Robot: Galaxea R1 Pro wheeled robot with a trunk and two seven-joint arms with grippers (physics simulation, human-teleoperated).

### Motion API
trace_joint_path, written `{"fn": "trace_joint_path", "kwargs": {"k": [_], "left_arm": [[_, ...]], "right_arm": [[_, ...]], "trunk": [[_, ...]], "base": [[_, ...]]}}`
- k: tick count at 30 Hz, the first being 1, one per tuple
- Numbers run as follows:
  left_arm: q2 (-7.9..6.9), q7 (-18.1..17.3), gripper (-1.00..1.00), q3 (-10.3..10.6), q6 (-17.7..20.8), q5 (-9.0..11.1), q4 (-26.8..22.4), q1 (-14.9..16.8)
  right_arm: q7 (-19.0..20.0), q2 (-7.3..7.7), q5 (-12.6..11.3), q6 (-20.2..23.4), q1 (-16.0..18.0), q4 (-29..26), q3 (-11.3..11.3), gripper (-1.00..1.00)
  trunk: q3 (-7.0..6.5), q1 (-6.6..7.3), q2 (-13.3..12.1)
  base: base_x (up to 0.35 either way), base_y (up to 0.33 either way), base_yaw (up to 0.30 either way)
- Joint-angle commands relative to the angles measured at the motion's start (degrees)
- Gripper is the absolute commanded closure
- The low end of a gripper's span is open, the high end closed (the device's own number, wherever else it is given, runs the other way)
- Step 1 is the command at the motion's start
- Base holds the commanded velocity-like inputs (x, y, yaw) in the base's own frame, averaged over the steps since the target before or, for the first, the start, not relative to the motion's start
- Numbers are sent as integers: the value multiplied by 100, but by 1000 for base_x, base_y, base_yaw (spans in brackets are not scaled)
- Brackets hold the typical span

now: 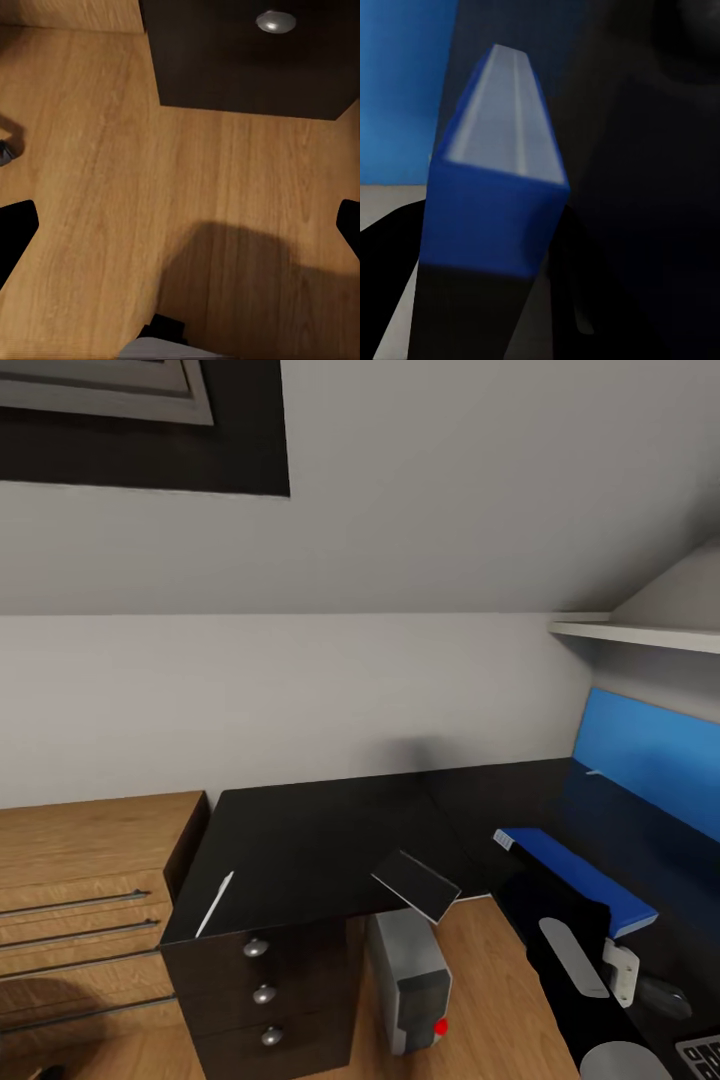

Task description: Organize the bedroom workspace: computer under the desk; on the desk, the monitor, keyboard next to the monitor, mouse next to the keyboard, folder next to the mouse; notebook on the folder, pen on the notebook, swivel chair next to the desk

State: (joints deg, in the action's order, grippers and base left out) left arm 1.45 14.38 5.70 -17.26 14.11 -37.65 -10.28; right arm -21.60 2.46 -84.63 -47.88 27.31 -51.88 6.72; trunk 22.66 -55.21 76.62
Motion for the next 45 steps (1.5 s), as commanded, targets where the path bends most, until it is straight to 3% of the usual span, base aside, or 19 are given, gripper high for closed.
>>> {"fn": "trace_joint_path", "kwargs": {"k": [1, 35, 36, 45], "left_arm": [[-5, 38, -100, 35, -16, 48, 7, 0], [2, 49, -100, 38, -24, 39, 31, 0], [3, 49, -100, 37, -24, 39, 31, 0], [5, 44, -100, 45, -24, 31, 30, 0]], "right_arm": [[-40, 4, 10, -11, 3, -7, -4, 100], [-109, 44, -10, 51, 3, 2, 7, 100], [-117, 44, -10, 51, 3, 2, 8, -100], [-205, 47, -10, 32, 3, -5, 3, -100]], "trunk": [[6, -1, 3], [6, -1, 3], [6, -1, 3], [6, -1, 3]], "base": [[22, -12, 0], [1, -1, 0], [0, 0, 0], [0, 0, 0]]}}
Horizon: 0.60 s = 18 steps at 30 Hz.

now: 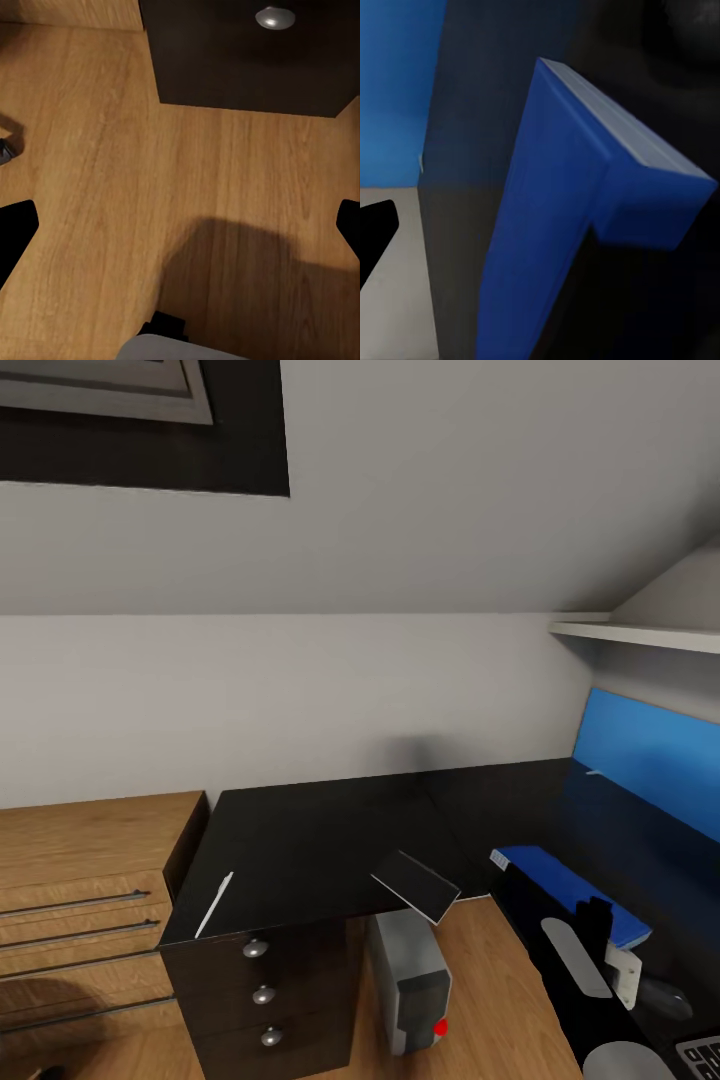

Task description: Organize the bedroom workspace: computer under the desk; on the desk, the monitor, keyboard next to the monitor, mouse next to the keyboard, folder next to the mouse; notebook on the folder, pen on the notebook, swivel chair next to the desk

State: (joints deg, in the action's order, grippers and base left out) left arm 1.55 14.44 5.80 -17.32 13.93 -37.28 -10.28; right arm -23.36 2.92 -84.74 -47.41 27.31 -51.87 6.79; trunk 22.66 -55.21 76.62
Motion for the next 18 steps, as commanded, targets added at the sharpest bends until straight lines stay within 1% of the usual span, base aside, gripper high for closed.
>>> {"fn": "trace_joint_path", "kwargs": {"k": [1, 11, 15, 18], "left_arm": [[-5, 36, -100, 35, -17, 48, -7, 0], [-11, 24, -100, 34, -18, 48, -7, 0], [-9, 35, -100, 36, -17, 48, -7, 0], [-13, 40, -100, 29, -17, 54, -7, 0]], "right_arm": [[-28, 0, 1, -14, 3, -7, -7, -100], [-28, 5, 2, -14, 3, -8, -11, -100], [-23, 3, 8, -14, 3, -7, -11, -100], [-19, 0, 9, -14, 3, -6, -13, -100]], "trunk": [[5, 0, 3], [5, 0, 3], [5, 0, 3], [5, 0, 3]], "base": [[0, 0, 0], [-5, 0, 0], [-245, 0, 0], [-79, 0, 0]]}}
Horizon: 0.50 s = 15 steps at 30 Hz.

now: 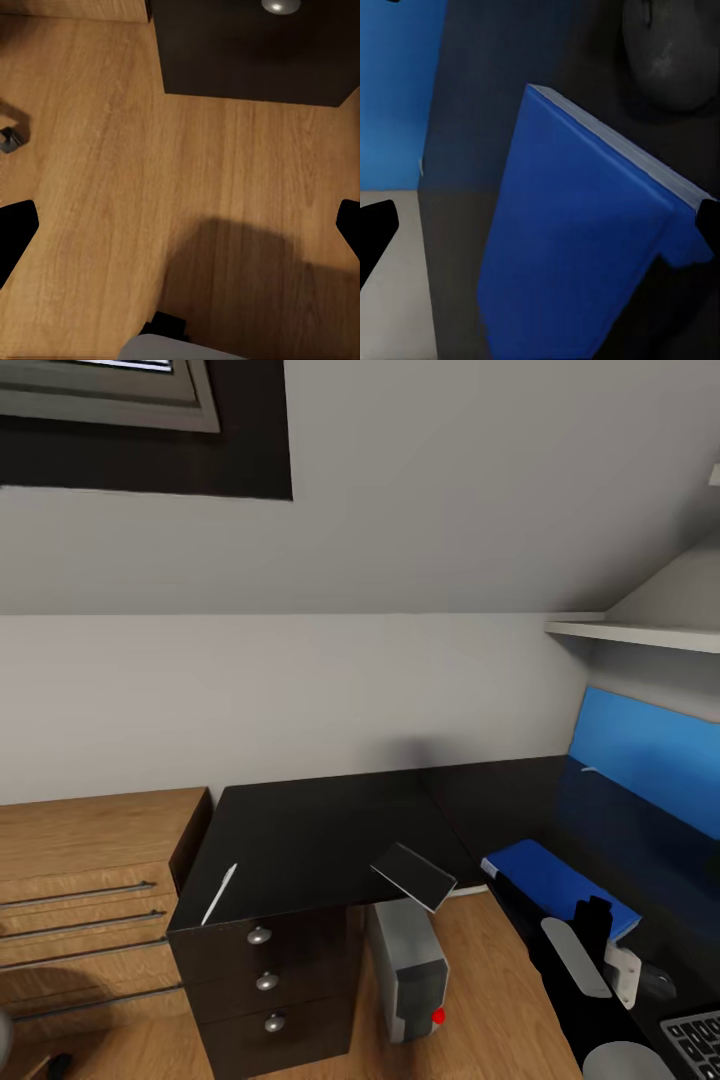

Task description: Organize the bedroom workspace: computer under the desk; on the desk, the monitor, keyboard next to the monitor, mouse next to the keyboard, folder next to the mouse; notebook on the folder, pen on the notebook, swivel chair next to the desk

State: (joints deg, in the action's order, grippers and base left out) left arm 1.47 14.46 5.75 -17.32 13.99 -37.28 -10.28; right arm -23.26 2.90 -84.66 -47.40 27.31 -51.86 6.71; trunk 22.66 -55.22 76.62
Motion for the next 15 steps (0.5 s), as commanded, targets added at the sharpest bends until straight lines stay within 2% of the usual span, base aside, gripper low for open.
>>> {"fn": "trace_joint_path", "kwargs": {"k": [1, 15], "left_arm": [[-6, 38, -100, 33, -17, 50, -7, 0], [-15, 48, -100, 23, -19, 55, -7, 0]], "right_arm": [[-25, 2, 1, -15, 3, -7, -8, -100], [-1, 0, 11, -28, -3, -12, -11, -100]], "trunk": [[5, 0, 4], [5, 0, 4]], "base": [[-29, 0, 0], [-2, 0, 0]]}}
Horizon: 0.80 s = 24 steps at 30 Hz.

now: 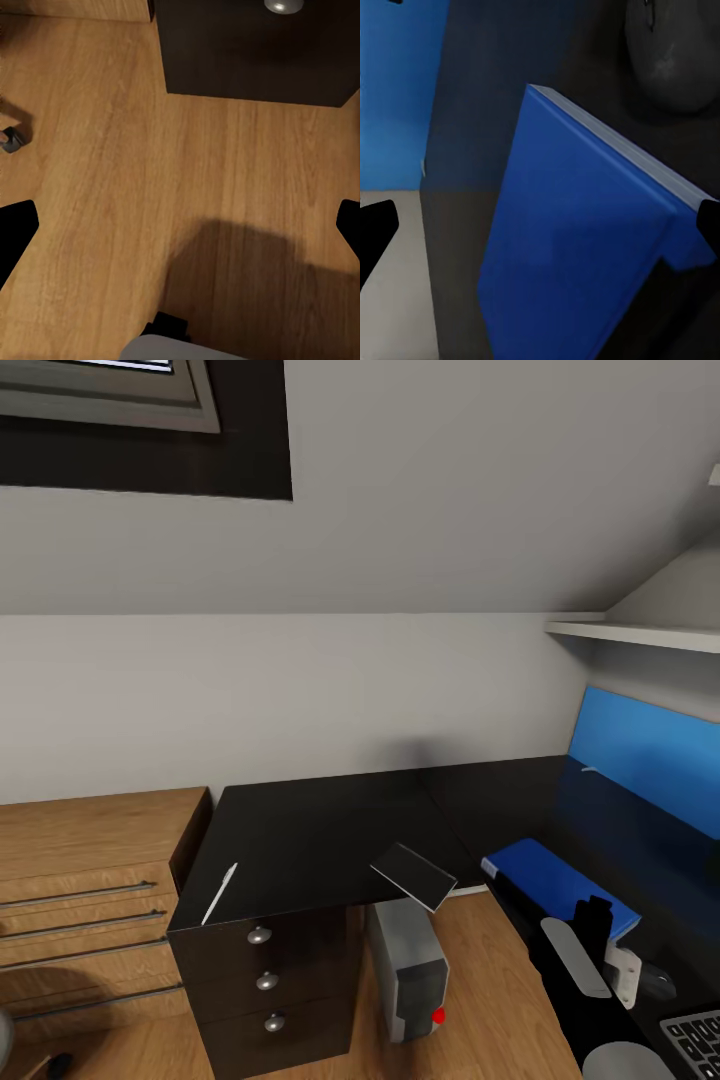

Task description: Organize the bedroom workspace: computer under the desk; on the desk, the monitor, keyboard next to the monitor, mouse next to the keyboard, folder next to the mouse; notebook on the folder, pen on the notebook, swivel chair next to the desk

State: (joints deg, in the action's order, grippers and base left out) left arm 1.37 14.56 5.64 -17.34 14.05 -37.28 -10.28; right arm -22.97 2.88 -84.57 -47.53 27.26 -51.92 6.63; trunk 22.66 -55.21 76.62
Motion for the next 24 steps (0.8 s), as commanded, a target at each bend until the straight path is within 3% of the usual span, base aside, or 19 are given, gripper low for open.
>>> {"fn": "trace_joint_path", "kwargs": {"k": [1, 9, 14, 17, 24], "left_arm": [[-5, 38, -100, 34, -17, 48, -7, 0], [-5, 31, -100, 41, -19, 46, -7, 0], [-4, 29, -100, 50, -20, 38, -7, 0], [1, 25, -100, 54, -17, 37, -7, 0], [4, 13, -100, 60, -13, 29, -7, 0]], "right_arm": [[-27, 2, 2, -26, 1, -10, -4, -100], [19, 7, 2, -67, -1, -48, 4, -100], [426, 4, -6, -41, -6, -61, 3, -100], [654, 2, -14, -2, -22, -296, -6, -100], [701, -11, -28, 227, -66, -684, -69, -100]], "trunk": [[5, 0, 4], [5, 0, 4], [5, 0, 4], [5, 0, 4], [5, 0, 4]], "base": [[0, 0, 0], [0, 0, 0], [0, 0, 0], [0, 0, 0], [0, 0, 0]]}}
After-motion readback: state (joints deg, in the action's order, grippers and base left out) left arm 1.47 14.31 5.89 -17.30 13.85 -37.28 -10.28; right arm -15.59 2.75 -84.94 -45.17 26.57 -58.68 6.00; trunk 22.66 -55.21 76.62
